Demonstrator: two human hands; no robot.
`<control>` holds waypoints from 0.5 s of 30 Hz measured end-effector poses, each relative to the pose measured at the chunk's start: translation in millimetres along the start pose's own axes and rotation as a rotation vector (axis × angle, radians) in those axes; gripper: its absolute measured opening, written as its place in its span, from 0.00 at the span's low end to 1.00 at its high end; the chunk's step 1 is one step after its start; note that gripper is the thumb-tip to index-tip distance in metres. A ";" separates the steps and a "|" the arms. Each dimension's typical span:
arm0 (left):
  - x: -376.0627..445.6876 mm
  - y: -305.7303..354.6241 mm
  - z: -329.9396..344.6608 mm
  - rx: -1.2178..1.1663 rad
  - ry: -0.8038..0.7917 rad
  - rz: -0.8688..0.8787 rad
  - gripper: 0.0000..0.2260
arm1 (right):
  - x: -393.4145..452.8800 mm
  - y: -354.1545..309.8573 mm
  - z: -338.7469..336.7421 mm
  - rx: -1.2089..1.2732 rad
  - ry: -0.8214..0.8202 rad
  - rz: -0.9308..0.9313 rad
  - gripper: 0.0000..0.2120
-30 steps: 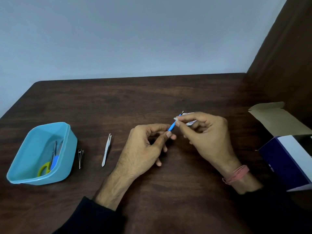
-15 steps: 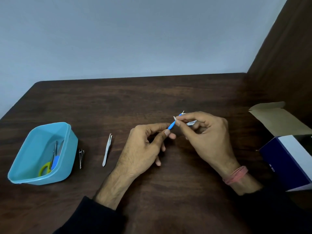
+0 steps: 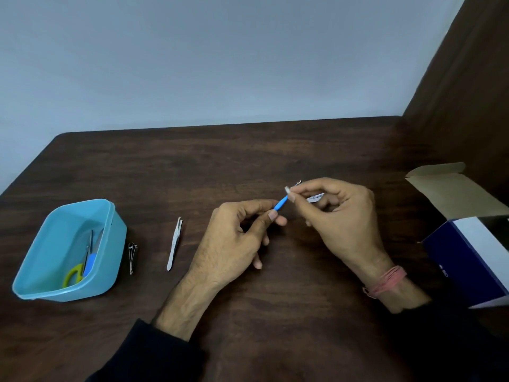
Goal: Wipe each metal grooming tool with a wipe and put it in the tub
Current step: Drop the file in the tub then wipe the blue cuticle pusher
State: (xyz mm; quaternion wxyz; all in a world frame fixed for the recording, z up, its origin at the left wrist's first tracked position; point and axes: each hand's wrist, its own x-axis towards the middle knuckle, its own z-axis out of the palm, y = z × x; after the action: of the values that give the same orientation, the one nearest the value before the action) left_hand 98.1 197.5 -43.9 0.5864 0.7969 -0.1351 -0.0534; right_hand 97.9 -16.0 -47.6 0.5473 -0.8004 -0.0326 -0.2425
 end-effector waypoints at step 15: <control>0.8 1.2 -0.4 0.000 -0.015 -0.019 0.11 | 4.2 6.0 -2.8 -0.004 0.044 0.016 0.04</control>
State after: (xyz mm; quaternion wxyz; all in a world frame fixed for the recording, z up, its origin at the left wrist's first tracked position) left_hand 98.7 197.3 -42.6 0.5850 0.7975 -0.1322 -0.0650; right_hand 102.6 -21.8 -50.1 0.5482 -0.7962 -0.0139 -0.2557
